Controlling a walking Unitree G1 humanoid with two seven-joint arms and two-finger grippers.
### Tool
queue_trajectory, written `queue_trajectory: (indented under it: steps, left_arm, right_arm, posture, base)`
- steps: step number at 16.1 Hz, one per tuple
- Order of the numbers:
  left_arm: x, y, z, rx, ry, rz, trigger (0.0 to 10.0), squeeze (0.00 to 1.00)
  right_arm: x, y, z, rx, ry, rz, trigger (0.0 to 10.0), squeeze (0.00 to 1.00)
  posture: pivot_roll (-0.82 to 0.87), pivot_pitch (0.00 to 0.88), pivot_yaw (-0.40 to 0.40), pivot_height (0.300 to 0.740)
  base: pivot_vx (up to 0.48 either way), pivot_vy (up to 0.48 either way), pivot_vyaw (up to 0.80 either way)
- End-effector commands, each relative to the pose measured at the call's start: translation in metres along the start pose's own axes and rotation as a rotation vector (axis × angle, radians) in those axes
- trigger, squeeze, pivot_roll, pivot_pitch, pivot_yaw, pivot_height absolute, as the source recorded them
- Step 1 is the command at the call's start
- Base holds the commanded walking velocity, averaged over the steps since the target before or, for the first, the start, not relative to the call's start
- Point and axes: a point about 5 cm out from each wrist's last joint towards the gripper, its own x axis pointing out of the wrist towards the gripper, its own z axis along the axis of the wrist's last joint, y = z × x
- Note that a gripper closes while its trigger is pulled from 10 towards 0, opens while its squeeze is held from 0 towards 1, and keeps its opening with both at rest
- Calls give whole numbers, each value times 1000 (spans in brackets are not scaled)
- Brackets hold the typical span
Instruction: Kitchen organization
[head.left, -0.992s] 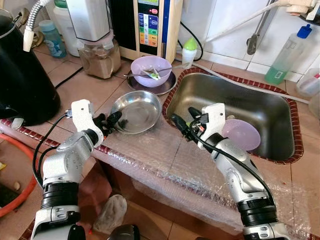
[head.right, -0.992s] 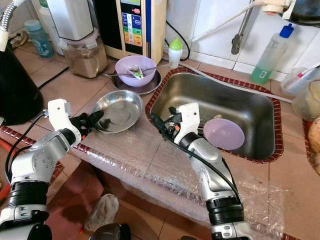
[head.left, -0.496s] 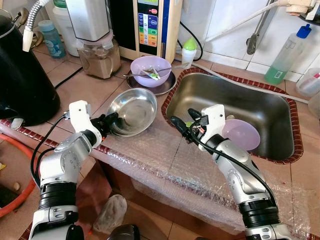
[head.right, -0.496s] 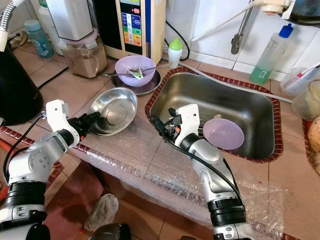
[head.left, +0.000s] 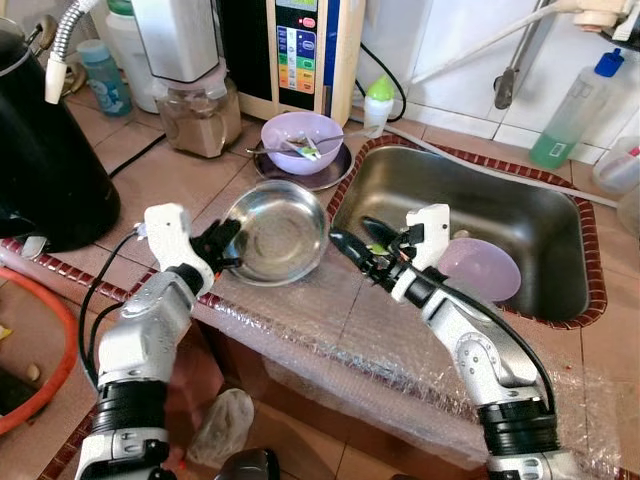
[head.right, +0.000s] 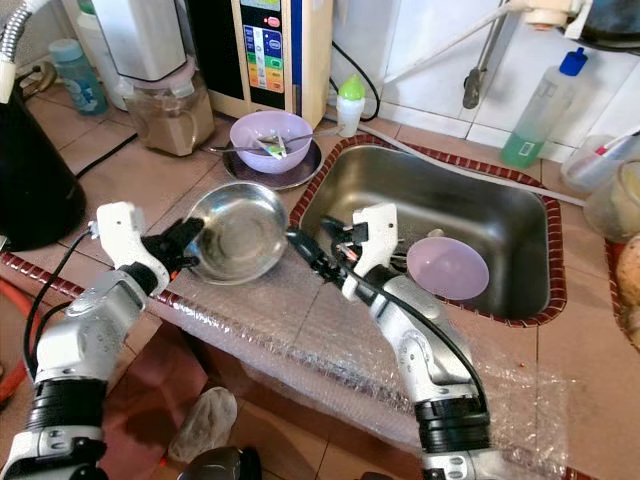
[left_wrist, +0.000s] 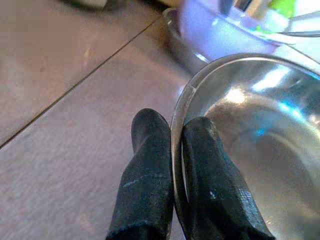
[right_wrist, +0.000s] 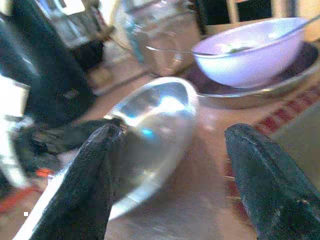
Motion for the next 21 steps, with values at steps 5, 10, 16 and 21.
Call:
queue_trajectory:
  steps: [5, 10, 16, 21]
  left_arm:
    - [-1, -10, 2, 43, -81, -46, 0, 0]
    - [-4, -23, 10, 33, -196, -139, 0, 0]
    - [-7, -33, 16, -6, -262, -216, 0, 0]
    - [-11, -38, 20, -39, -298, -269, 0, 0]
  right_arm:
    - [6, 2, -1, 4, 27, -11, 10000, 0]
    - [19, -3, -7, -118, 66, -97, 10000, 0]
    - [31, -22, -15, -101, 66, -264, 10000, 0]
    - [37, -33, -25, 26, 61, -323, 6431, 0]
  posture:
    - [-49, 23, -2, 740]
    - [-41, 22, -9, 740]
    - [-33, 23, -12, 740]
    - [-16, 32, -13, 740]
  base:
    - [0, 0, 0]
    - [0, 0, 0]
    - [0, 0, 0]
    - [0, 0, 0]
